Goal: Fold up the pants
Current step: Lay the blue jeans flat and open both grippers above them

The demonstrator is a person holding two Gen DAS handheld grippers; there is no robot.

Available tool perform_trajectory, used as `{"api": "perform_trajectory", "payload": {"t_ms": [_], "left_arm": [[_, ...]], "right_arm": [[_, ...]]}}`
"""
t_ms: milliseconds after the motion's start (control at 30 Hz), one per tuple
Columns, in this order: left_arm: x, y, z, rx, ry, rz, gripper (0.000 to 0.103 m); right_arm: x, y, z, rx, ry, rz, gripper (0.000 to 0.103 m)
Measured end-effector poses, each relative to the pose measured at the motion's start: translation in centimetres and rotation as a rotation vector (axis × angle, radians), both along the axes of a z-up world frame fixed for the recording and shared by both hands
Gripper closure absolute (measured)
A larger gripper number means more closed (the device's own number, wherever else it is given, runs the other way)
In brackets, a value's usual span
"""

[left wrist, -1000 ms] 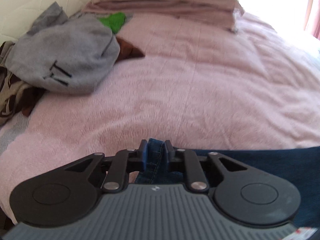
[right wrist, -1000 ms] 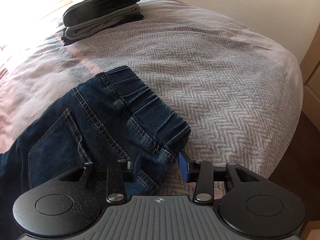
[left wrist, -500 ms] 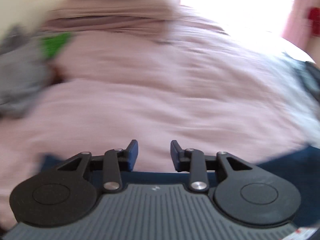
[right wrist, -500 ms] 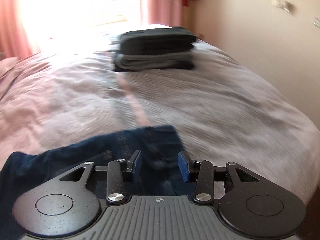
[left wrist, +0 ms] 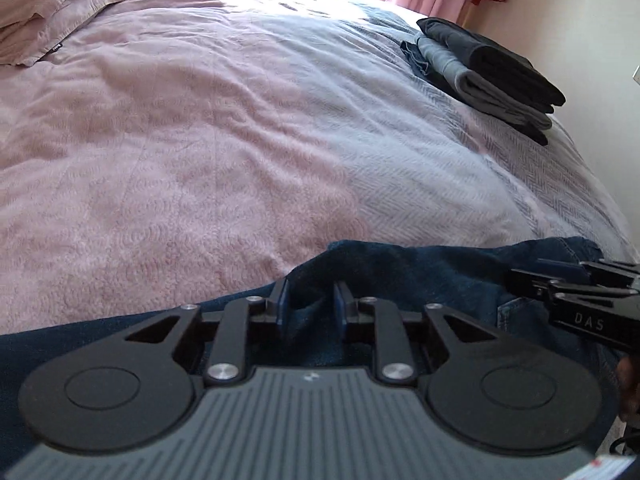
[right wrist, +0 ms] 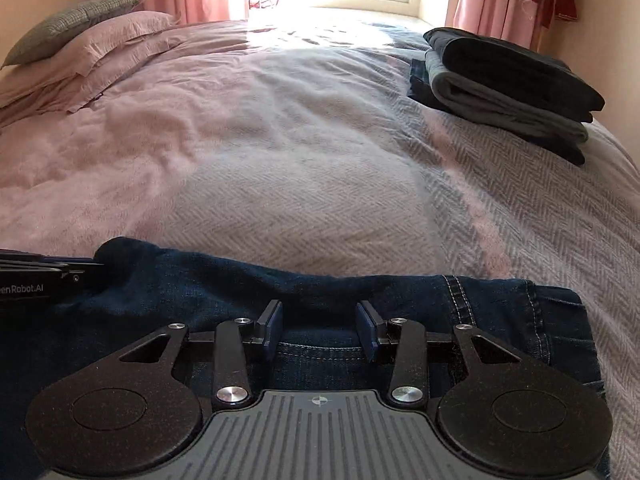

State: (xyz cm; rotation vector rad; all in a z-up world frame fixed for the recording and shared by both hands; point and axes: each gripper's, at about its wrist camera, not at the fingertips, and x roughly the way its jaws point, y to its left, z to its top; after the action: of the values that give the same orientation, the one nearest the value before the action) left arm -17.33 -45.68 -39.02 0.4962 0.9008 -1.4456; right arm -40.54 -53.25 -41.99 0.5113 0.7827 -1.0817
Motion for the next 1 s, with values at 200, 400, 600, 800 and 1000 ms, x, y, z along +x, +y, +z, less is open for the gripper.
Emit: {"api": "perform_trajectory", "payload": {"t_ms": [200, 400, 600, 800, 1000], "left_arm": [[1.4, 4.9, 4.7, 0.073, -0.023, 0.085, 0.07], [5.5, 12.7, 7.4, 0.327, -0.047, 0.195, 0.048], [8.6, 21.1, 12.7, 0.41, -0.143, 0.197, 0.034], [11.1, 27.3, 19.3, 0.364, -0.139, 0.193, 0.028], [12.0, 31.1, 23.4, 0.297, -0.169, 0.181, 0.024]], "right_arm": [[-1.6, 3.4, 4.0, 0.008, -0.088, -0.066, 0.065], [-3.4, 9.6, 6.3, 0.249, -0.117, -0.16, 0.064], [-1.4, 16.6, 11.2, 0.309, -0.081, -0.182, 0.049], [2.1, 22.3, 17.7, 0.257, -0.078, -0.114, 0.044], [4.7, 26.6, 20.5, 0.239, -0.046, -0.083, 0.043]]}}
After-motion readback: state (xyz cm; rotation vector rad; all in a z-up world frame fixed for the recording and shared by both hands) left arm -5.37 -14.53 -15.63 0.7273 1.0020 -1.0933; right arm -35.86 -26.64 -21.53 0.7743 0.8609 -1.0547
